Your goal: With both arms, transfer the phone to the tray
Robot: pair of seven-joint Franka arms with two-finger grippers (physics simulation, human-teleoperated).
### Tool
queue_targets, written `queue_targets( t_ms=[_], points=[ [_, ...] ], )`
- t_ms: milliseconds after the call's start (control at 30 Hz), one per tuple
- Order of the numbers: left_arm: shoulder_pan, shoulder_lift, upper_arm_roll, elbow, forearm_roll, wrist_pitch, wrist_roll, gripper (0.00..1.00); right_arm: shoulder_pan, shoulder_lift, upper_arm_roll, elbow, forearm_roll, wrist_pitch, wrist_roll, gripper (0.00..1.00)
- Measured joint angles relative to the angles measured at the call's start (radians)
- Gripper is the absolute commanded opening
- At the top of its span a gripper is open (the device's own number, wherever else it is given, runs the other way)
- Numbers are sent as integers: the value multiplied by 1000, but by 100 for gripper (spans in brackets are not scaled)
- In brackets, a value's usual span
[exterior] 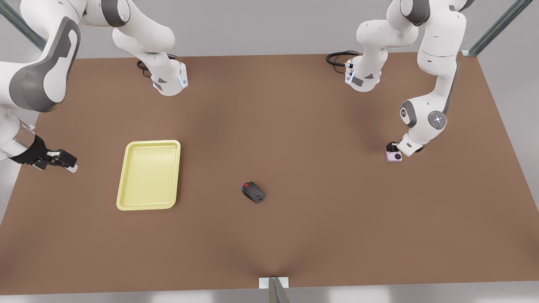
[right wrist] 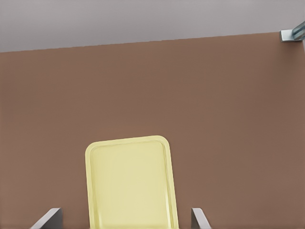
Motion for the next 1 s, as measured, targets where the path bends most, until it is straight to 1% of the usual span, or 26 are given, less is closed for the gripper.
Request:
queue_targets(
  t_ms=[267,367,500,600,867,1000],
  points=[
    [0,47,-9,-9,-6,69,28,100,0,1,0,0,3,3,-1,100],
    [0,52,-9,-9,-6,79,36,90,0,1,0,0,7,3,-1,100],
    [-1,56,-9,-9,-6,86,44,87,1,6,2,-1,5,3,-1,100],
    [-2,57,-10,-9,-6,89,49,82,1,7,3,0,3,3,-2,100],
    [-3,69,-16,-6,-6,92,58,82,0,9,3,0,3,4,-2,100],
    [-5,53,-22,0,-6,87,61,79,1,10,3,0,3,4,-3,100]
  ],
)
